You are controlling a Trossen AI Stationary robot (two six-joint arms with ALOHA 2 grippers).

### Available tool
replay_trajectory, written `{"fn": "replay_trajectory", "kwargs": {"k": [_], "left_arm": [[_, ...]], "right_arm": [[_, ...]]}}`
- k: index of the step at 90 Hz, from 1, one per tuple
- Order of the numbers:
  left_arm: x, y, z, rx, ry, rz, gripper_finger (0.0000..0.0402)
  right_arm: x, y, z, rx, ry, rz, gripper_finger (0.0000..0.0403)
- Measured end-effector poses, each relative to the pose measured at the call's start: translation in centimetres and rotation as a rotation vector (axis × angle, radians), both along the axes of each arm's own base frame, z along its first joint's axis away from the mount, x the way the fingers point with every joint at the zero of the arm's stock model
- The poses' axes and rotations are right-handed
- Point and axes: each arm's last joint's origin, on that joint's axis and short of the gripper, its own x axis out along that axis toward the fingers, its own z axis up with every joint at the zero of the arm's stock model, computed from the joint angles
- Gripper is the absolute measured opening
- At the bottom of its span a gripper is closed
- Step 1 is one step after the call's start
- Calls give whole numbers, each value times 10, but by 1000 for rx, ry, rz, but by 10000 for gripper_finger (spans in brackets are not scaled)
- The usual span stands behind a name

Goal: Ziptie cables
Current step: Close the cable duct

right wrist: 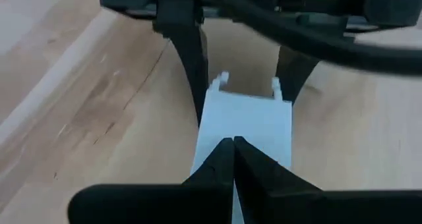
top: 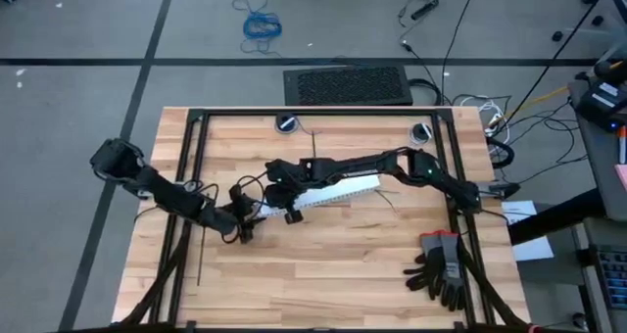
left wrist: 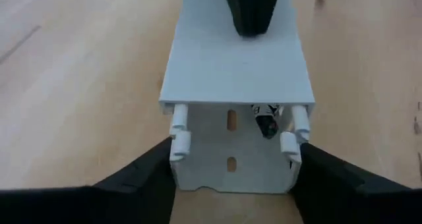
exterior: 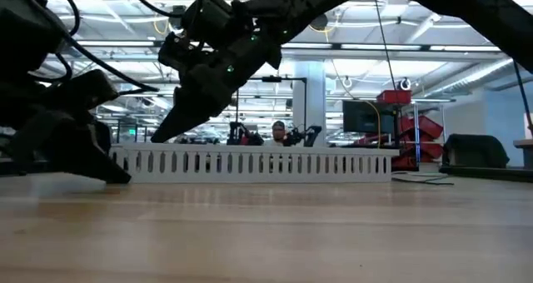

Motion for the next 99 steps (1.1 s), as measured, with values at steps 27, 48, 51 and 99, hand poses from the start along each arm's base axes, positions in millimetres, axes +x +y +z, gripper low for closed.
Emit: {"fn": "replay_trajectory", "kwargs": {"k": [27,48,51,99], "left_arm": [[0,0,0,-15,-2,14,240],[0,0,0,-17,-2,16,243],[0,0,0,-18,-2,15,243],[0,0,-1,-21,7,10,244]], "right_arm": [[-5,8,37,-114,32,-19,0],[-22,-1,24,-115,261,-45,0],[-21,-3,21,-105,267,-47,0],[-9,-2,-5,-38,242,-22,0]]}}
